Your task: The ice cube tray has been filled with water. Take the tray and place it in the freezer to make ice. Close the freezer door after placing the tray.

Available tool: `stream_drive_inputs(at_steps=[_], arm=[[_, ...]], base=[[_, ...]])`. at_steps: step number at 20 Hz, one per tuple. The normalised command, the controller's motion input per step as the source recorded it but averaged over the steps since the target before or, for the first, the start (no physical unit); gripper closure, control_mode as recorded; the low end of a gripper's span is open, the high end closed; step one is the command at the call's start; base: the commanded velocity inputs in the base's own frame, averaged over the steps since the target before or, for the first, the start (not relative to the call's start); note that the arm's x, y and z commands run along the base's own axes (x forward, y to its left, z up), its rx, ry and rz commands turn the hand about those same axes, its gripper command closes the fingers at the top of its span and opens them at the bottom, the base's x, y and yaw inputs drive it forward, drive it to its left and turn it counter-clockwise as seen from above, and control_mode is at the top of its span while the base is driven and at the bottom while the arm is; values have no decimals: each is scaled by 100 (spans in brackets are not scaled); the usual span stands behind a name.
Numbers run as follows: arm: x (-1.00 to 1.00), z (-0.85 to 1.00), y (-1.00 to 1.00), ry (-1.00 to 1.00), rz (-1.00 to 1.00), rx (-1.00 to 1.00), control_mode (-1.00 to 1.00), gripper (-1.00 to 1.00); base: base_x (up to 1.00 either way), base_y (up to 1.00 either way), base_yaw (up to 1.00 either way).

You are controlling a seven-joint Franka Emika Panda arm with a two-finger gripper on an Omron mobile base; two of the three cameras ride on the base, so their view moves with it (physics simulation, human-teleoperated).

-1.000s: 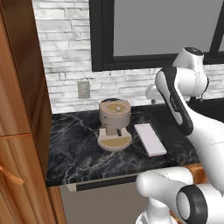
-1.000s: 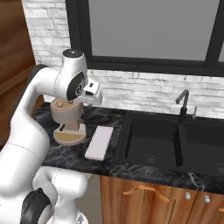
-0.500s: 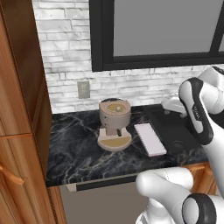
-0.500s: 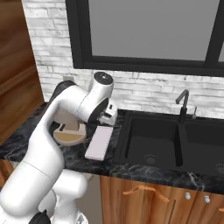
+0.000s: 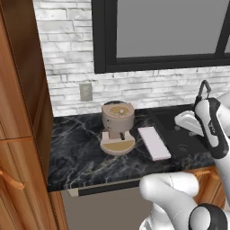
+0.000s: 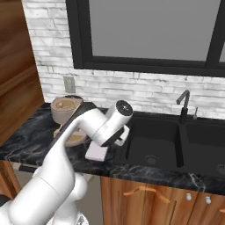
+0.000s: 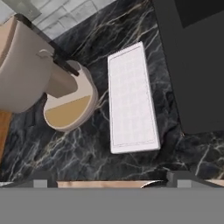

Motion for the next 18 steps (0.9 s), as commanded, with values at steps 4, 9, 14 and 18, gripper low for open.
stream_drive_inputs(at_steps=[4,9,14,18], arm=[[0,-58,-6,0,-2,10,-100,-100],[17,-57,0,0,-1,6,-100,-100],[21,-54,0,2,0,5,-100,-100],[18,-53,3,3,0,2,-100,-100]], base=[[0,0,0],[0,0,0],[0,0,0],[0,0,0]])
